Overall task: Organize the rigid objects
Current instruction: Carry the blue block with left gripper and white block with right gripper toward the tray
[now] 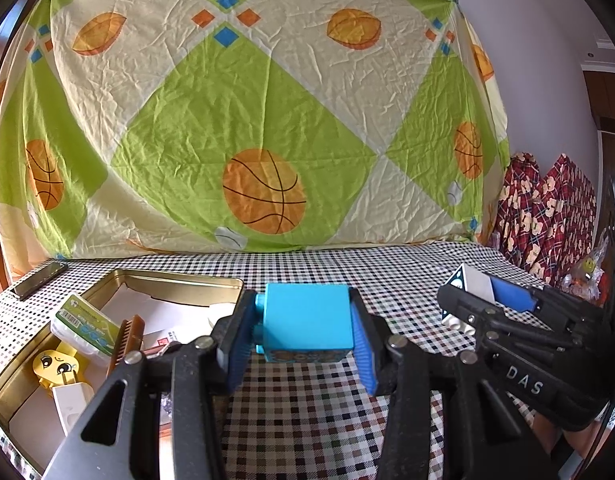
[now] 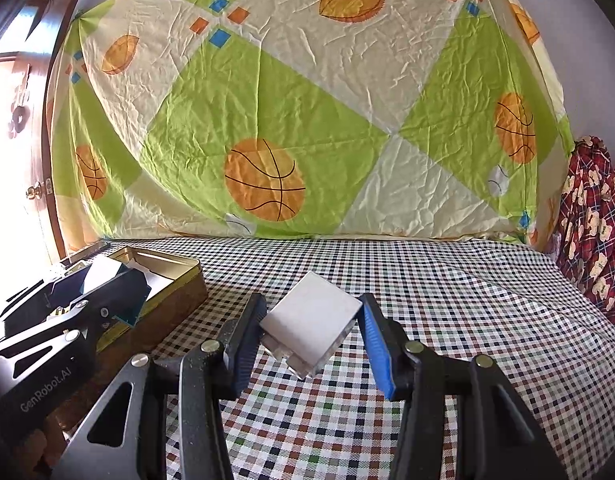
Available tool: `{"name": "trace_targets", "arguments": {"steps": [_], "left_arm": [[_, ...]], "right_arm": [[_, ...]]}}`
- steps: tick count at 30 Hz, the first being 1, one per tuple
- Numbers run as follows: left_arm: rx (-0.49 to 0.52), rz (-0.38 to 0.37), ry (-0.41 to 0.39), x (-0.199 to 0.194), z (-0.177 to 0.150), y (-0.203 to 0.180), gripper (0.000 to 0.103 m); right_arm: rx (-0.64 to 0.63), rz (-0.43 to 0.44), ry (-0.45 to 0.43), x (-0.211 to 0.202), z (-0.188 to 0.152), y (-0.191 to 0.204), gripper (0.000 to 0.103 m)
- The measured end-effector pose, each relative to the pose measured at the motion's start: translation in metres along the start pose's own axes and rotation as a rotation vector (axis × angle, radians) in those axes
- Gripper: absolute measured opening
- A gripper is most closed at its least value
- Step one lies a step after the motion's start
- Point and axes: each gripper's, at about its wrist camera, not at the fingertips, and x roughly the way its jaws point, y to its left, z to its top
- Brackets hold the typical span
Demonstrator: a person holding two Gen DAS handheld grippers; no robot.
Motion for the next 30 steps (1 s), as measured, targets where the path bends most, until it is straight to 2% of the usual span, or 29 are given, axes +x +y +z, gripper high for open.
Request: {"name": "trace_targets", "arguments": {"steps": [30], "left_arm": [[-0.018,0.009,-0.021,-0.017,-0.003,0.014,0.043]], "right_arm": [[-0.02,0.042,-0.024,-0.015,-0.001,0.017,0.05]]}}
